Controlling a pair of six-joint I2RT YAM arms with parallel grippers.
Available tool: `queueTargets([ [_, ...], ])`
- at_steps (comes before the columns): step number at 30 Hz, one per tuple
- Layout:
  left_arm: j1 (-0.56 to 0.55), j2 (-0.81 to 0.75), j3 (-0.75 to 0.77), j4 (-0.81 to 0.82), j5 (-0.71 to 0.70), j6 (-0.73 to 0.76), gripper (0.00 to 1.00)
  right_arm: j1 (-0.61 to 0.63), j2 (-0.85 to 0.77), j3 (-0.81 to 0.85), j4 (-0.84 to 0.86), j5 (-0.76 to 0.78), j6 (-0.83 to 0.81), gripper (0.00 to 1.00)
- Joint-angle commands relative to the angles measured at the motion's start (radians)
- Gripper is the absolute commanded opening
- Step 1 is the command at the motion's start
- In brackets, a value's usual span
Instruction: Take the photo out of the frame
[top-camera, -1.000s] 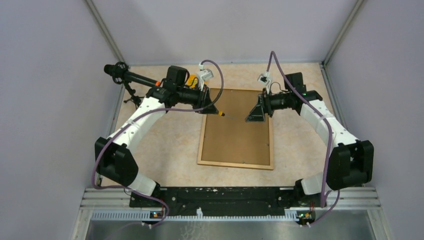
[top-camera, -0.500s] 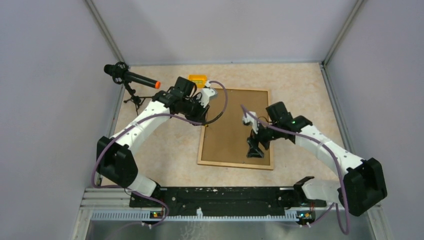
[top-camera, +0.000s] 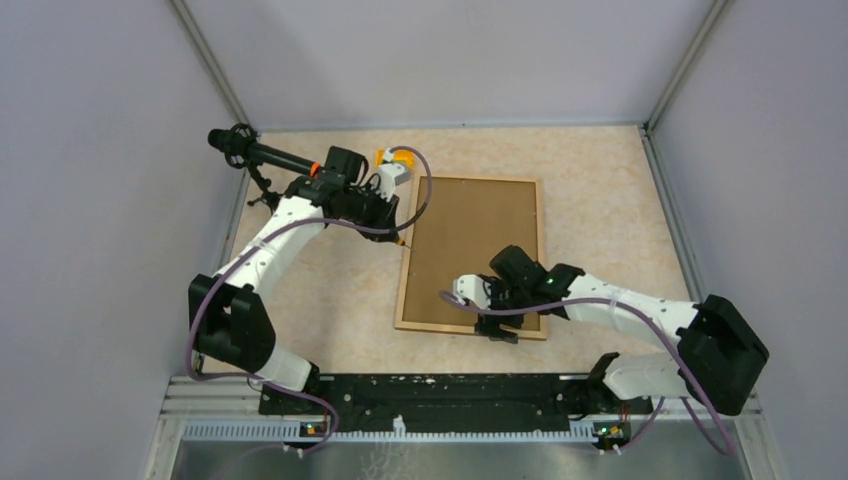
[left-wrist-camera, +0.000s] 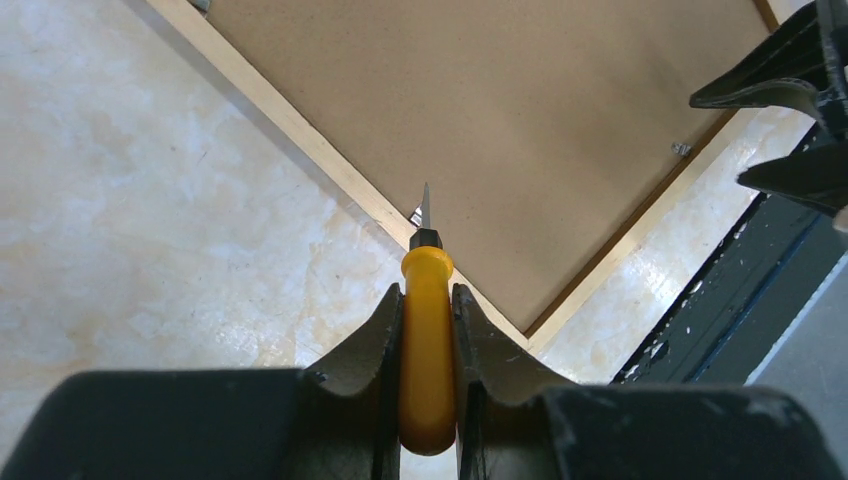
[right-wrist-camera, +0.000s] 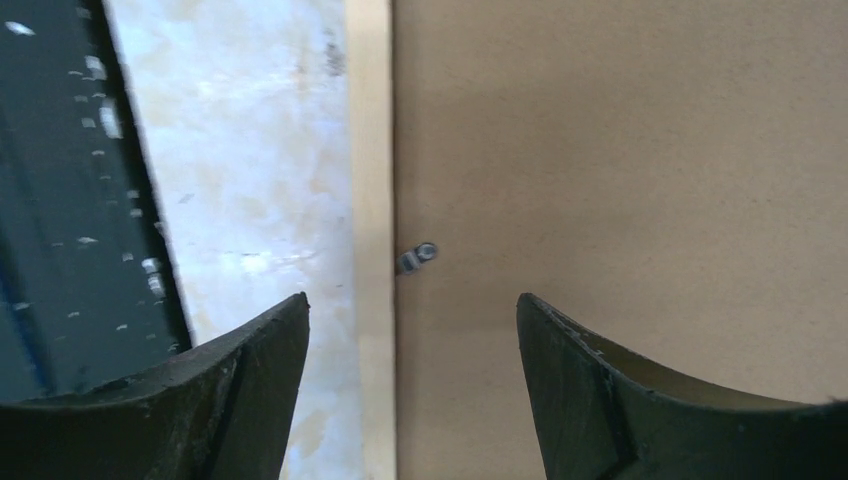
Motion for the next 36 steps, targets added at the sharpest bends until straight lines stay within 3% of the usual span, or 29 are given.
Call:
queueTargets([
  [1,0.037,-0.038,0.005,0.030,0.098,-0.020,0.00,0.011,0.050,-0.020,0.120,0.127,-0.032,0.72],
  [10,0.035,-0.010,-0.034,0.012,0.092,0.028,0.00,0.012,0.092,-0.069,0.208,0.242,-0.070,0.57],
  [15,-0.022,-0.013,-0.054,0.053,-0.035,0.059,0.00,0.011,0.110,-0.095,0.296,0.334,-0.088,0.46],
  [22,-0.172,0.020,-0.044,0.083,-0.236,0.061,0.00,0.011,0.100,-0.110,0.299,0.334,-0.071,0.44],
  [30,-0.268,0.091,0.015,0.083,-0.445,0.086,0.00,0.011,0.088,-0.112,0.286,0.323,-0.067,0.35],
  [36,-0.291,0.116,0.051,0.086,-0.496,0.101,0.00,0.011,0.090,-0.115,0.282,0.318,-0.067,0.27],
])
